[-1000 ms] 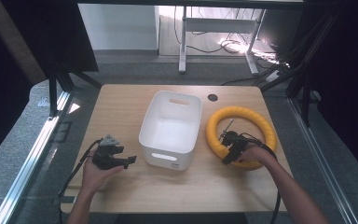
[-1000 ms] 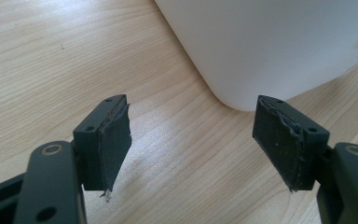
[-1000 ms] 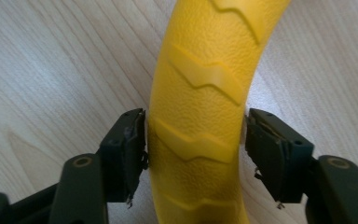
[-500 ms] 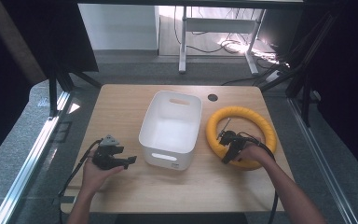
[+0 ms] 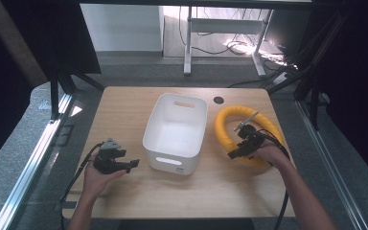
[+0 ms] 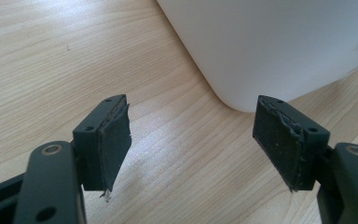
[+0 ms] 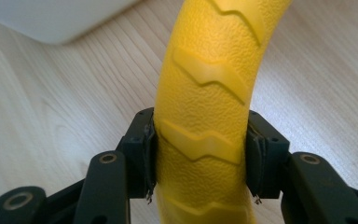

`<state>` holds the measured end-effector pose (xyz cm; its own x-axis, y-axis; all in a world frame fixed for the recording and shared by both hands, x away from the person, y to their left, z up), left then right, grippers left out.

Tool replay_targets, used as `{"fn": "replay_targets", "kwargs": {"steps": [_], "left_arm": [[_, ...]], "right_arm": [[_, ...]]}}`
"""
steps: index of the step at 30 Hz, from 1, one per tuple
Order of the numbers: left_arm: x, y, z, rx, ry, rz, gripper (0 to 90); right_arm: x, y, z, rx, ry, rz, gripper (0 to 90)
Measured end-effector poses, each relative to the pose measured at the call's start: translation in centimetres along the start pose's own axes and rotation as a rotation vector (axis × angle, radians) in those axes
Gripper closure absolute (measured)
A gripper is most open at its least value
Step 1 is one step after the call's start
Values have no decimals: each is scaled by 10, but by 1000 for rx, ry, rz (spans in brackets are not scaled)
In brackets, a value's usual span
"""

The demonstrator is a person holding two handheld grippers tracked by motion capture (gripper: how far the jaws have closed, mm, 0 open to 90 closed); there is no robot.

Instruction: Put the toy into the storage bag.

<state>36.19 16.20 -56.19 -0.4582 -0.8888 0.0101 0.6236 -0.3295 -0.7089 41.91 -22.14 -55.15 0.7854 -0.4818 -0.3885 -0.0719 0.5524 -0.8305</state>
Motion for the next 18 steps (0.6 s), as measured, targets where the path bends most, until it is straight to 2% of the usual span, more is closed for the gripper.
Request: {"fn": "replay_targets", "kwargs": {"steps": [1,4,11,12,15,16,18], "left_arm": [[0,0,0,0,0,0,278],[1,1,0,-1,0,-2,278],[1,1,0,-1,-1,-3,278],[1,1,0,0,-2,-4,278],[1,1,0,1,-4,-5,278],[1,1,0,2,-6,-6,278],[1,1,0,2,-6,-7,278]], "right_arm": [[0,0,0,0,0,0,518],[-3,-10,4,60,5,28,518],[-5,-26,10,147,14,60,518],[-6,-30,13,173,16,65,518],[-7,-35,14,198,14,71,518],[-8,-40,17,235,13,80,518],[-8,-45,19,263,10,81,518]]}}
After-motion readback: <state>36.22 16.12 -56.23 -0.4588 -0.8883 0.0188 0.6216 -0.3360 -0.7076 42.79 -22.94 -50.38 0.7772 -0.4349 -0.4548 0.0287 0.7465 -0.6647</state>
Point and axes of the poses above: each handheld gripper's, and its own axes: y roughly forward along the jaws, z roughly out of its top, x roughly to its right, the point moved 10 cm from there along y, roughly forward along the jaws, and after that the axes turned 13 degrees about z, right-handed, at the moved point
